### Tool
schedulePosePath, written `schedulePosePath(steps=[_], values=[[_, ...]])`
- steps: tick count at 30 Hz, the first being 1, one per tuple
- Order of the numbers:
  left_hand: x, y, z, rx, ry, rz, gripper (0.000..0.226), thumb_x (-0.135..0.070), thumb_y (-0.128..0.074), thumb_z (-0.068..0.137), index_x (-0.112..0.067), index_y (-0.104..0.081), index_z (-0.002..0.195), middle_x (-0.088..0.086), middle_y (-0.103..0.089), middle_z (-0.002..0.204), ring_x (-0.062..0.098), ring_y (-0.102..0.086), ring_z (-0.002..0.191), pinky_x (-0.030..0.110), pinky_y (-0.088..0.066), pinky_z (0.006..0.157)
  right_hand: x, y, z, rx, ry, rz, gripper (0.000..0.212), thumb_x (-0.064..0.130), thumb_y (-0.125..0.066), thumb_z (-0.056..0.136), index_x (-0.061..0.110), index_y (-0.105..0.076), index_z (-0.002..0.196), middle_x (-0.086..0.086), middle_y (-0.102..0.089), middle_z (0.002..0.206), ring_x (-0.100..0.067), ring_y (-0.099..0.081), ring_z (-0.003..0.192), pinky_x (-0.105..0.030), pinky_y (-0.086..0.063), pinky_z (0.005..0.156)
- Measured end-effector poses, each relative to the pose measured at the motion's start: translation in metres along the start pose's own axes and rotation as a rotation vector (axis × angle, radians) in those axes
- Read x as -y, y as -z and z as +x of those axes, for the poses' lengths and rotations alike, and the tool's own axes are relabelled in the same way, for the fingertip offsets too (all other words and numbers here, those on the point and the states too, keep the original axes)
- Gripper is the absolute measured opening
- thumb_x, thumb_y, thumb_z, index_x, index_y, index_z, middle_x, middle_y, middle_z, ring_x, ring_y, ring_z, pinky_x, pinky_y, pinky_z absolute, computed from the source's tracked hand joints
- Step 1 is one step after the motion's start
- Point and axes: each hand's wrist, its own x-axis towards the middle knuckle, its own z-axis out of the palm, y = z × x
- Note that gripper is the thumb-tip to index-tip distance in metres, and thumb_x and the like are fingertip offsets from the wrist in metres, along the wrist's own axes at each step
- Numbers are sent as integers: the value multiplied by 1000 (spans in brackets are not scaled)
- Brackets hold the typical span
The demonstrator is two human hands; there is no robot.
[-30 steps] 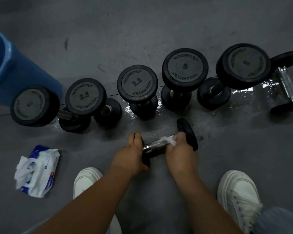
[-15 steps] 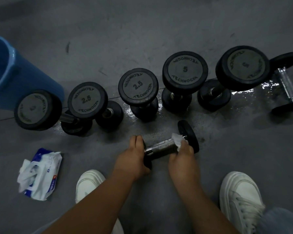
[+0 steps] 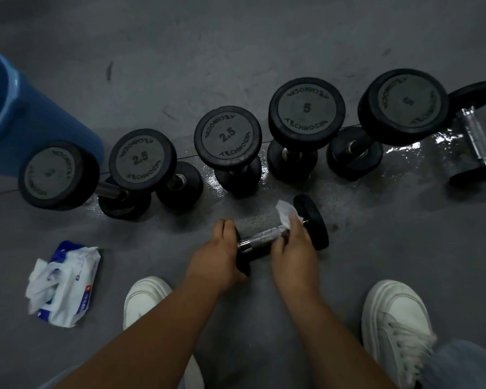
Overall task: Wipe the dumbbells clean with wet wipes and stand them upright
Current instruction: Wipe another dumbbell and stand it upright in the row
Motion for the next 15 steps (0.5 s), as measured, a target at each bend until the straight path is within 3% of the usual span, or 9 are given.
schedulePosePath(steps=[4,8,10,13,15], values=[[-2,2,-1,3,-4,-3,101,-38,-83,63,-18,-21,141,-1,-23,146,30,-64,100,37,-48,73,-12,4,-14,-34,-173,128,51,1,-49,88,13,-47,138,-12,-55,131,-25,-56,116,-18,-36,88],[0,1,0,-6,-9,-7,98,-38,-83,62,-18,-25,139,-1,-28,144,29,-65,96,34,-47,70,-2,0,-20,-22,-13,39,58,5,-50,87,12,-39,143,-9,-46,138,-22,-49,122,-14,-32,88],[0,-1,0,-5,-6,-11,101,-38,-83,62,-17,-23,141,-1,-26,145,30,-65,96,34,-48,71,4,-4,-2,-31,-53,107,54,5,-50,87,10,-42,140,-10,-48,137,-22,-49,121,-12,-31,89],[0,-1,1,0,-14,-17,103,-39,-83,62,-17,-22,142,-1,-25,146,30,-65,96,35,-49,71,-2,-3,-1,-27,-329,227,28,11,-52,89,11,-60,116,-12,-64,112,-28,-60,105,-26,-45,85],[0,1,1,-1,-21,-17,99,-41,-81,66,-16,-22,142,0,-26,145,31,-65,98,36,-48,72,2,-7,-22,173,-300,183,12,17,-55,91,14,-64,99,-8,-68,93,-24,-63,88,-31,-48,73]])
